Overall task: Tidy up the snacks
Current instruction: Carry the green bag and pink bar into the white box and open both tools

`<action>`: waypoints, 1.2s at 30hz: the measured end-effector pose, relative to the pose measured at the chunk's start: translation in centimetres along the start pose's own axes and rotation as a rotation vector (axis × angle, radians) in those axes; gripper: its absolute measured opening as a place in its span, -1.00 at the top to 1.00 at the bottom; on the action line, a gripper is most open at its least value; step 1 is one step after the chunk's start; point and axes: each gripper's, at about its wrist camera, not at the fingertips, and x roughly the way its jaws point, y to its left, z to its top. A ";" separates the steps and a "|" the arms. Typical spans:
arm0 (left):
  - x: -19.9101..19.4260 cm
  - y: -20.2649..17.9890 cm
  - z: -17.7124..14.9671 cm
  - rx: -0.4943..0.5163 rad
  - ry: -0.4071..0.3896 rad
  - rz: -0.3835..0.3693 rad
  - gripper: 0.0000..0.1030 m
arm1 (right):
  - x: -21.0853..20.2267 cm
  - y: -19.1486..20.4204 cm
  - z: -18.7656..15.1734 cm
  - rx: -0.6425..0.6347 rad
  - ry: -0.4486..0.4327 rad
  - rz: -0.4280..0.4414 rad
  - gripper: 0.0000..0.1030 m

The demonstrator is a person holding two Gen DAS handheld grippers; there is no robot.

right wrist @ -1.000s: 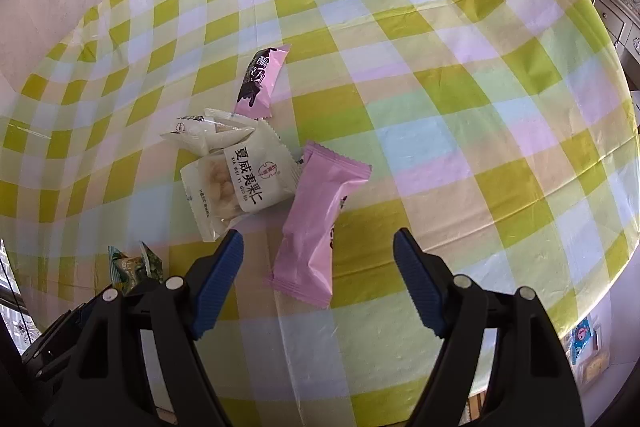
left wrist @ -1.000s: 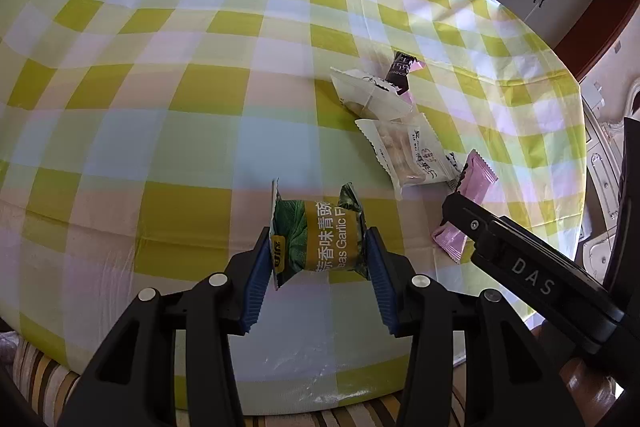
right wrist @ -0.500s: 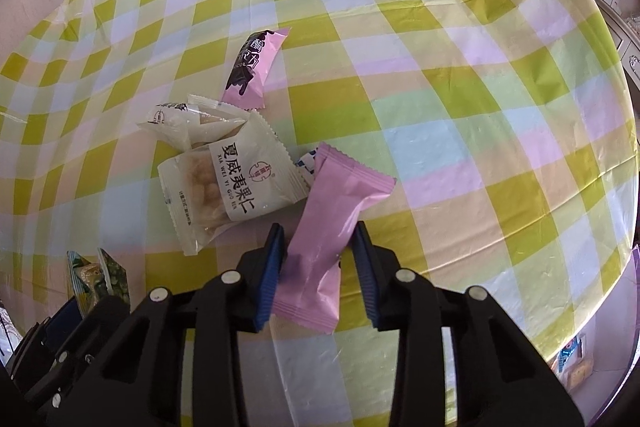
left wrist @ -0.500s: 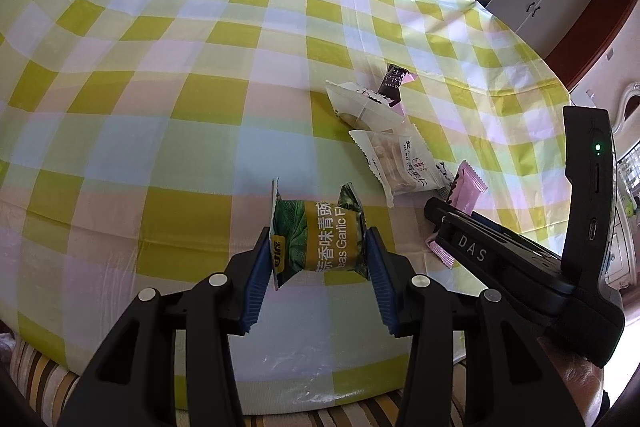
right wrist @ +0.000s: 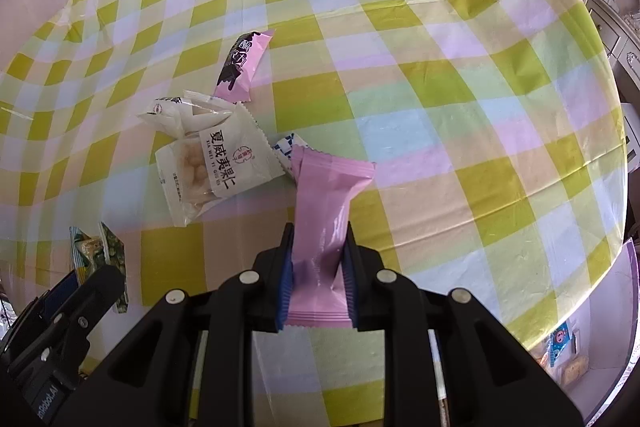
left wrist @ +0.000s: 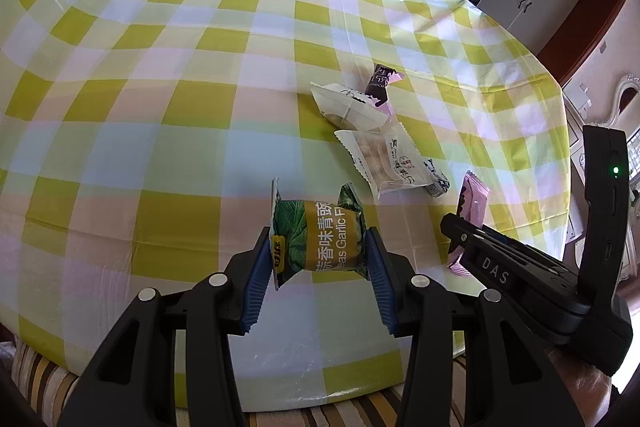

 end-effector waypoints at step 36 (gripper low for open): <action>1.7 -12.7 -3.7 0.243 0.136 -0.134 0.14 | -6.6 -15.1 -5.3 0.192 -0.045 -0.051 0.58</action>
